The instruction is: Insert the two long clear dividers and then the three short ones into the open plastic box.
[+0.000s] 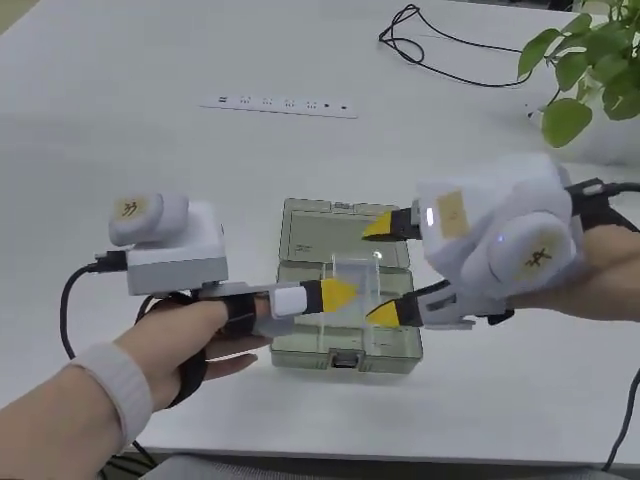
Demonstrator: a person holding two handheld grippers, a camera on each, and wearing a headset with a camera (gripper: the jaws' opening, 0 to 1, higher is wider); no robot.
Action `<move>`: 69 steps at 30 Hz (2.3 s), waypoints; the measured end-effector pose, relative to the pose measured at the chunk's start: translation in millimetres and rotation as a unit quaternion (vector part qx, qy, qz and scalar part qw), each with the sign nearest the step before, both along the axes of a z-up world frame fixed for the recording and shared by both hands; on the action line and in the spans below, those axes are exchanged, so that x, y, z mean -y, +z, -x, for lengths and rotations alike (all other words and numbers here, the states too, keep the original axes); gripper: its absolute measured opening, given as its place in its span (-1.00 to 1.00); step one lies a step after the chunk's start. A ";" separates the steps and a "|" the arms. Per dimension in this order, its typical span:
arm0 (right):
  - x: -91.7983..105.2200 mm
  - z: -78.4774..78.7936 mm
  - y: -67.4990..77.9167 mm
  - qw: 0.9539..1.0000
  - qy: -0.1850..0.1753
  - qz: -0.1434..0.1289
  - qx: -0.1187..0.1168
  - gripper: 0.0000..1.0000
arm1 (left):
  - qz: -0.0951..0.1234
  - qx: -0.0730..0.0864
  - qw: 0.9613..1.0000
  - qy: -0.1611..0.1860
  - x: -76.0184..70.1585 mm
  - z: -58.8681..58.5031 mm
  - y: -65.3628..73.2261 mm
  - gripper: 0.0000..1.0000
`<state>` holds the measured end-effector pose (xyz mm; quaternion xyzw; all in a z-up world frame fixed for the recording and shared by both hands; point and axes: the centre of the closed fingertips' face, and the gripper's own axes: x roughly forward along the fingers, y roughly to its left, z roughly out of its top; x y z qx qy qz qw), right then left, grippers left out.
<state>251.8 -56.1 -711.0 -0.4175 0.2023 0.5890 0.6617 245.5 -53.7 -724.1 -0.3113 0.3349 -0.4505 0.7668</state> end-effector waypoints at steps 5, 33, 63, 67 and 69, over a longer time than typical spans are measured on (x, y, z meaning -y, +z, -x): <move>5.0 -3.1 8.1 0.999 -0.022 -0.020 -0.045 -0.14 | -0.008 0.040 0.999 -0.026 0.8 2.4 5.2 -1.00; -1.6 7.8 44.6 0.987 0.017 0.003 -0.158 -0.44 | -0.056 0.275 0.949 -0.140 2.2 18.8 30.4 -1.00; -15.0 35.0 20.6 0.975 0.082 0.103 -0.179 -0.96 | -0.130 0.322 0.918 -0.191 -2.6 26.6 20.0 -1.00; -10.3 34.5 20.5 0.975 0.076 0.110 -0.180 -0.97 | -0.123 0.312 0.926 -0.174 0.8 24.0 18.9 -1.00; -7.1 32.6 20.2 0.975 0.070 0.113 -0.180 -0.97 | -0.128 0.313 0.925 -0.172 3.0 23.6 16.7 -1.00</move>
